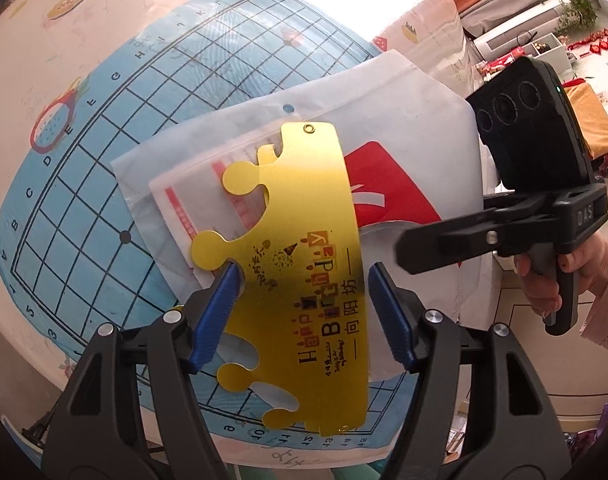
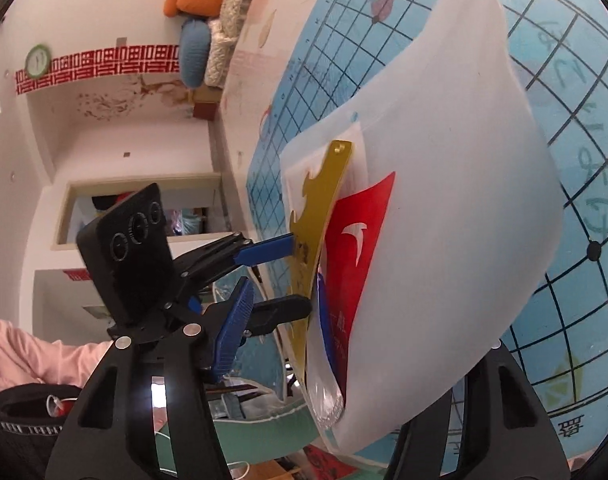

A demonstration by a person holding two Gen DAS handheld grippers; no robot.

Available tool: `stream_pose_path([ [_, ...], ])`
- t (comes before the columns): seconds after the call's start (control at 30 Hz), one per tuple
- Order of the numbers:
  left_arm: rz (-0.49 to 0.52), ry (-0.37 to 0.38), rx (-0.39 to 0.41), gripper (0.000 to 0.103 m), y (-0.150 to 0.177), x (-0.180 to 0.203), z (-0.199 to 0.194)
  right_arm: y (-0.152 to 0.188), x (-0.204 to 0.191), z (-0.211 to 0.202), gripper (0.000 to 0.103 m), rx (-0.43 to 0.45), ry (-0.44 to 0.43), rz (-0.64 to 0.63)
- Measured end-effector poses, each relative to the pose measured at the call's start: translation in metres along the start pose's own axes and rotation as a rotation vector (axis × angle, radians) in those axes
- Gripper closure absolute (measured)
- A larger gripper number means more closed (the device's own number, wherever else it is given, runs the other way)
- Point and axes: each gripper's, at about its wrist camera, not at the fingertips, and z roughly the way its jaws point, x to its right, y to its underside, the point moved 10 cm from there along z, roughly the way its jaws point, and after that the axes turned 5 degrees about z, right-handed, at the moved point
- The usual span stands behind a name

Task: Collect trash
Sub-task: 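Lift and carry the bag and yellow card in both tools over the grey bin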

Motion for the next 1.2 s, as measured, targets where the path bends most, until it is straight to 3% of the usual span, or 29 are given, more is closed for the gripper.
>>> stream_pose_path([
  [0.1,0.007,0.017,-0.008,0.042,-0.002,0.004,0.005,0.005,-0.007,0.006,0.054,-0.018,0.013,-0.019],
  [0.17,0.012,0.019,-0.009,0.042,-0.002,0.006,0.009,0.002,-0.008,0.016,0.068,-0.036,0.029,-0.030],
  [0.3,0.036,0.037,-0.019,0.043,0.005,0.015,0.012,-0.005,-0.006,0.020,0.080,-0.034,0.012,0.013],
  [0.37,0.047,0.035,-0.023,0.043,0.008,0.018,0.014,-0.006,-0.004,0.019,0.092,-0.038,0.002,0.017],
  [0.43,0.029,0.049,-0.024,0.043,0.009,0.019,0.016,-0.005,-0.004,0.020,0.096,-0.047,0.020,-0.001],
  [0.8,0.068,0.062,-0.012,0.043,0.001,0.016,0.004,-0.001,-0.015,0.001,0.098,0.022,-0.033,0.008],
  [1.0,0.164,0.061,0.009,0.044,-0.014,0.058,-0.013,0.009,-0.027,-0.050,0.098,0.111,-0.047,-0.019],
  [1.2,0.295,0.084,0.027,0.044,-0.021,0.137,-0.018,0.044,-0.026,-0.123,0.098,0.241,-0.055,-0.027],
])
